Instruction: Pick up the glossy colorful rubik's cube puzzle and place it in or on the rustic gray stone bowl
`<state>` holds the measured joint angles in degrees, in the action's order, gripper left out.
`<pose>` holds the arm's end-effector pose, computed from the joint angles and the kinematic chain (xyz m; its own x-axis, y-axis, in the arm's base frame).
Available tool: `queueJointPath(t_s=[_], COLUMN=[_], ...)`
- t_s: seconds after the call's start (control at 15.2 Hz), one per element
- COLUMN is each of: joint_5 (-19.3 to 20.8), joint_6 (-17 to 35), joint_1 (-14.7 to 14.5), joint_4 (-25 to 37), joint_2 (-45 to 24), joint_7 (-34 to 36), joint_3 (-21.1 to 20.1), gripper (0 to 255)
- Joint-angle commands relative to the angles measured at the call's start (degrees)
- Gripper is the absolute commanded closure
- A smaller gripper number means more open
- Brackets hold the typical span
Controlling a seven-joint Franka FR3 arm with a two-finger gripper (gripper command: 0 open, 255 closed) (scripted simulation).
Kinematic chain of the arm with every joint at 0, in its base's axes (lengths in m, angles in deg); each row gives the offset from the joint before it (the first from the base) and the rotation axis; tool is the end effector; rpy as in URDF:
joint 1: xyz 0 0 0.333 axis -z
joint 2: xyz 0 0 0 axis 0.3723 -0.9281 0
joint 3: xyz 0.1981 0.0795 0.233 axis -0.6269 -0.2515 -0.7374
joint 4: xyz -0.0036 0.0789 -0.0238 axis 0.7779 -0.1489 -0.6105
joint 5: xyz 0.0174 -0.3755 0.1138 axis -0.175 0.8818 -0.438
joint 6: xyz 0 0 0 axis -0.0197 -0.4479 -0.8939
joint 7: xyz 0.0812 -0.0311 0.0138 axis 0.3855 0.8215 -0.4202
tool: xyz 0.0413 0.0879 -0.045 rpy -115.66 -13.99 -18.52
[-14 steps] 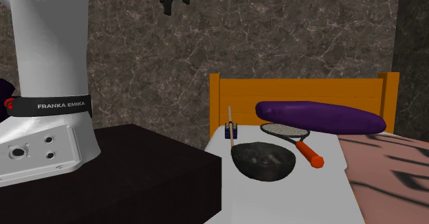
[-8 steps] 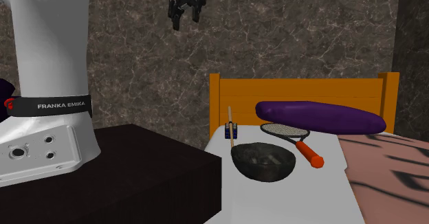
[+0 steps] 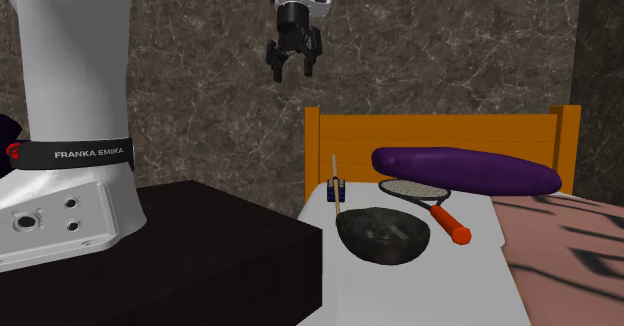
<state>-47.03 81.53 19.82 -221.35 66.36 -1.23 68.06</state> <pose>0.3998 -0.0163 0.4222 0.9839 0.1459 -0.1029 0.1526 -0.9865 0.0601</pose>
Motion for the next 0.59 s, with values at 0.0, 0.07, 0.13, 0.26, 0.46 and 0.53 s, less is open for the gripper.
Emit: queueJointPath(t_s=[0.0, 0.07, 0.13, 0.26, 0.46, 0.53], joint_5=[-0.14, -0.3, -0.49, -0.98, -1.94, -2.32], joint_6=[4.34, 6.25, 8.09, 11.61, 16.4, 17.85], joint_1=[-0.26, -0.43, -0.61, -0.95, -1.4, -1.52], joint_4=[0.72, 1.13, 1.62, 2.85, 5.28, 6.24], joint_2=[-4.59, -6.73, -8.91, -13.33, -20.09, -22.35], joint_7=[-1.3, -1.86, -2.43, -3.62, -5.53, -6.2], joint_3=[0.55, 0.7, 0.85, 1.07, 1.21, 1.19], gripper=[0, 0, 0, 0, 0, 0])
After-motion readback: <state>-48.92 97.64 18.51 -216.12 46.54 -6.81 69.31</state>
